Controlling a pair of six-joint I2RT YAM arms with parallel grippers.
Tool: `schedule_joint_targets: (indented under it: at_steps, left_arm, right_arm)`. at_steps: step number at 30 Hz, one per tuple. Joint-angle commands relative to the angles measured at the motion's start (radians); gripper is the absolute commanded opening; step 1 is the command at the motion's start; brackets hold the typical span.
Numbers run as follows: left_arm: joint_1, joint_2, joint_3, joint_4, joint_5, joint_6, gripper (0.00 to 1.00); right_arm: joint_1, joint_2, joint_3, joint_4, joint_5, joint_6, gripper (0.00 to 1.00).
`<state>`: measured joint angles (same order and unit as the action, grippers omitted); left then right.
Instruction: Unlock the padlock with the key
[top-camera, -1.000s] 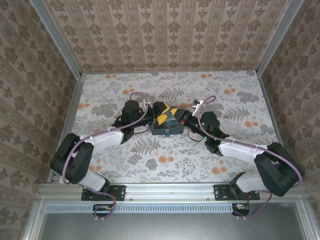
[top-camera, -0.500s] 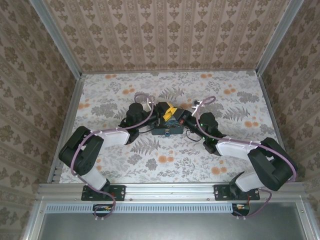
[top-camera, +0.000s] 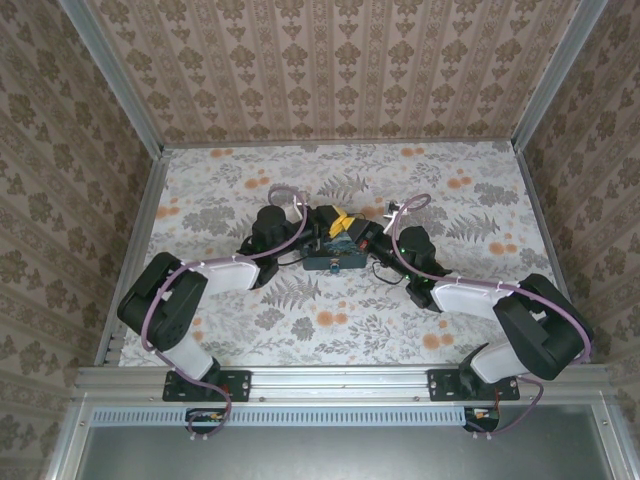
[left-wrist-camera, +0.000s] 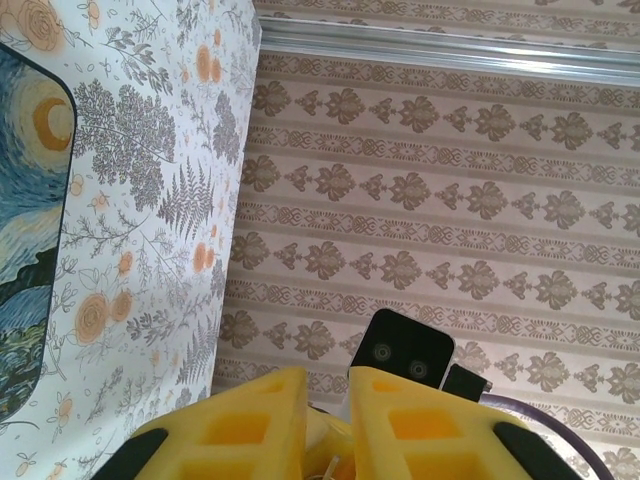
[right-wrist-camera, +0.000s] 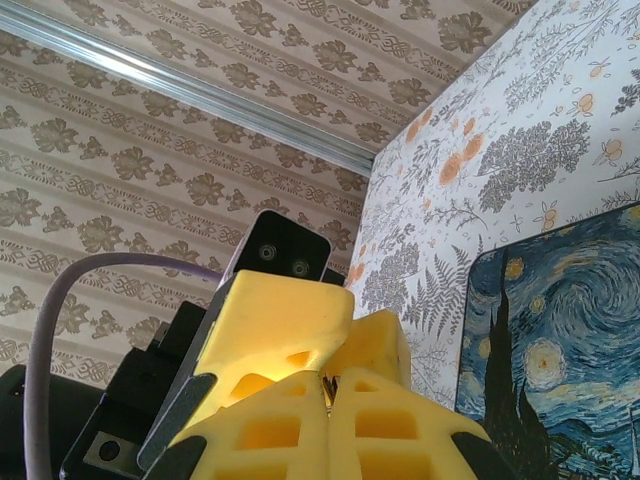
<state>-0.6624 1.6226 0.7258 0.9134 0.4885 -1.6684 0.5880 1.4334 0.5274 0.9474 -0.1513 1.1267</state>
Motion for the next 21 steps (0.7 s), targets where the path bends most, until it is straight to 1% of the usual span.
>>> schedule_joint_targets:
  at_steps: [1,6,12,17,18,19,21]
  left_arm:
    - [-0.009,-0.001,-0.009,0.024,-0.005,0.012,0.18]
    - [-0.009,-0.005,-0.011,0.013,-0.008,0.024,0.14]
    - [-0.009,-0.003,-0.011,0.000,-0.008,0.035,0.00]
    - [-0.008,0.000,-0.007,-0.009,-0.004,0.052,0.00]
    - [-0.007,0.000,-0.005,-0.013,-0.002,0.060,0.00]
    - [-0.003,0.002,-0.004,-0.016,0.003,0.070,0.00]
    - [0.007,-0.001,0.000,-0.033,0.015,0.102,0.00]
  right_arm:
    - [0.006,0.006,-0.016,0.051,0.021,0.005,0.00]
    - [0.006,0.004,-0.018,0.050,0.019,0.006,0.00]
    - [0.007,0.004,-0.020,0.051,0.021,0.005,0.00]
    - [0.004,0.002,-0.018,0.050,0.018,0.007,0.00]
    - [0.001,-0.004,-0.022,0.051,0.018,0.008,0.05]
    - [-0.005,-0.014,-0.029,0.048,0.018,0.009,0.17]
    - [-0.022,-0.036,-0.047,0.034,0.019,0.007,0.34]
